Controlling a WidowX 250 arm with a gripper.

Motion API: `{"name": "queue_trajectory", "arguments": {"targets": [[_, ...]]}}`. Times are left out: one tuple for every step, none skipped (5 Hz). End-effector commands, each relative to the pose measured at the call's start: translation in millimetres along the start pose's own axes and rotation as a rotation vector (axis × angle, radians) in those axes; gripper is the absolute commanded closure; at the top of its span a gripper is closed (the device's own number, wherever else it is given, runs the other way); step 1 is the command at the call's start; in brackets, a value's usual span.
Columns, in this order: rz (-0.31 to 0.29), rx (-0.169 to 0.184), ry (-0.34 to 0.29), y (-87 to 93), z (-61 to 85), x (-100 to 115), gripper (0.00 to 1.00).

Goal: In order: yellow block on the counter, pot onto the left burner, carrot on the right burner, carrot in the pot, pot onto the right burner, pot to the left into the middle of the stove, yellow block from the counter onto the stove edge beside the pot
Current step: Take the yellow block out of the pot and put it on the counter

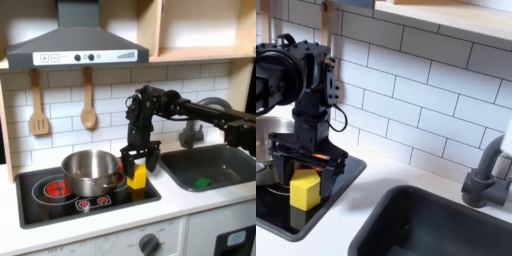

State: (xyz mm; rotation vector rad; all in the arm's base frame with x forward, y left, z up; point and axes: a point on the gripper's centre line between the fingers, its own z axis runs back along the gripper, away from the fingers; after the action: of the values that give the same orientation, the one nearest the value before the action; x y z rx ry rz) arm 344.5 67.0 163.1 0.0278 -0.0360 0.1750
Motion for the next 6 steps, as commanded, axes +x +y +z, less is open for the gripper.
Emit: {"name": "queue_trajectory", "arguments": {"targets": [[-0.012,0.022,0.006,0.9,-7.6,-1.9,0.00],[-0.015,0.027,0.007,3.5,-10.9,-4.4,0.00],[-0.025,0.023,0.026,2.0,-16.2,-7.3,0.00],[-0.028,0.029,0.028,3.6,-18.3,-6.7,0.00],[-0.030,0.028,0.018,3.4,-17.5,-5.1,1.00],[-0.022,0.030,0.014,4.1,-17.1,-4.0,1.00]]}}
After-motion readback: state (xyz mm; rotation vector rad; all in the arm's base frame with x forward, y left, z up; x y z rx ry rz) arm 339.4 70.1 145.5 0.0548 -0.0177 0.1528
